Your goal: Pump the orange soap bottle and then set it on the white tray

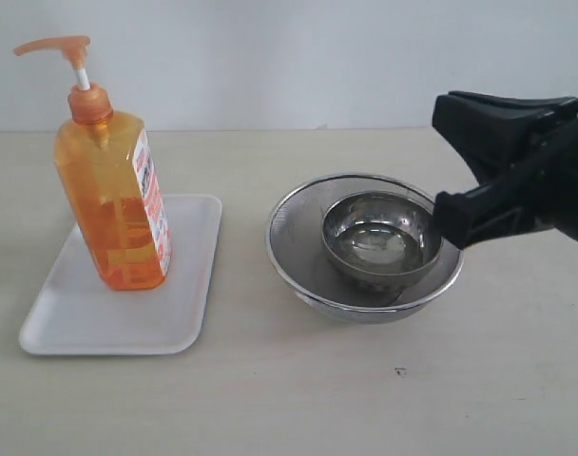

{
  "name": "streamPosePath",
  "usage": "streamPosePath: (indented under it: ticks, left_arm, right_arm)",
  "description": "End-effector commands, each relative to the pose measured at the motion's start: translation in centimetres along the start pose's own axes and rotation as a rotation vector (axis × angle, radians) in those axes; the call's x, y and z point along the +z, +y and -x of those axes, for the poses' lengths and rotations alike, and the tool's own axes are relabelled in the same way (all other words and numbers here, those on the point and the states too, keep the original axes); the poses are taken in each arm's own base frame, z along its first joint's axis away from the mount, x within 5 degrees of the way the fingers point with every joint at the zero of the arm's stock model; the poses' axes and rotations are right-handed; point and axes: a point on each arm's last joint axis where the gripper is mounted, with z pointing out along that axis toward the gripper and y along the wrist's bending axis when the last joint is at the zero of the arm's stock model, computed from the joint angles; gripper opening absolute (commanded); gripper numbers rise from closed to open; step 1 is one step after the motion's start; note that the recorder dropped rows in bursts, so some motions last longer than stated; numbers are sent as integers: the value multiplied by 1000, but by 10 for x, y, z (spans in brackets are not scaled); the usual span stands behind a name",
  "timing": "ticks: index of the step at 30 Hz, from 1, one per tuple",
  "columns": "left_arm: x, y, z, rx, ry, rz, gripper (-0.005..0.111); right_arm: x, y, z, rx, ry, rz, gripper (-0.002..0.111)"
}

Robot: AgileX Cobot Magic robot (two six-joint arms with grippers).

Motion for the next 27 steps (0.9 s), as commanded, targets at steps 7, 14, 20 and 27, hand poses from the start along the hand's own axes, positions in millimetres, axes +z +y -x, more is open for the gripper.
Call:
streamPosePath:
  ticks: [7, 14, 20, 27]
  left_arm:
    - [-11, -9, -18, 19, 5, -92, 5]
    - [-24, -13, -28, 60, -66, -111, 5]
    - [-31, -12, -46, 77, -90, -130, 5]
    - [-30, -6, -59, 48, -118, -124, 5]
  right_arm:
    - [-34, -4, -14, 28, 20, 6, 0]
    - [-51, -8, -26, 29, -12, -5, 0]
    - [-55, -7, -40, 18, 53, 5, 0]
    - [-56, -5, -47, 19, 132, 25, 0]
